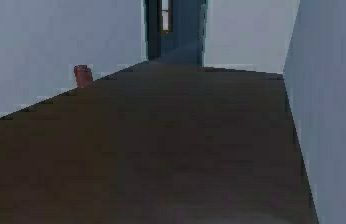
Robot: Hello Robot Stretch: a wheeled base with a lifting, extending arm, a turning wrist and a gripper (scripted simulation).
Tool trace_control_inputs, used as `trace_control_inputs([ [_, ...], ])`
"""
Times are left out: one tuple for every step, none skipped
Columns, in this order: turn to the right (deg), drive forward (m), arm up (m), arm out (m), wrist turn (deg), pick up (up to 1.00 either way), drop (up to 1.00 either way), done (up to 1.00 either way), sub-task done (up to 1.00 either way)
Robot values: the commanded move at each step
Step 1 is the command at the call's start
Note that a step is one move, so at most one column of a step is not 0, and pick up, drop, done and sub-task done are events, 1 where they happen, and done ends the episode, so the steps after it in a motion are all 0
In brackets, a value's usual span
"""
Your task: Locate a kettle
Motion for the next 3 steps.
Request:
trace_control_inputs([
  [0.0, 1.00, 0.00, 0.00, 0.0, 0.00, 0.00, 0.00, 0.00],
  [0.0, 1.00, 0.00, 0.00, 0.0, 0.00, 0.00, 0.00, 0.00],
  [0.0, 1.00, 0.00, 0.00, 0.0, 0.00, 0.00, 0.00, 0.00],
])
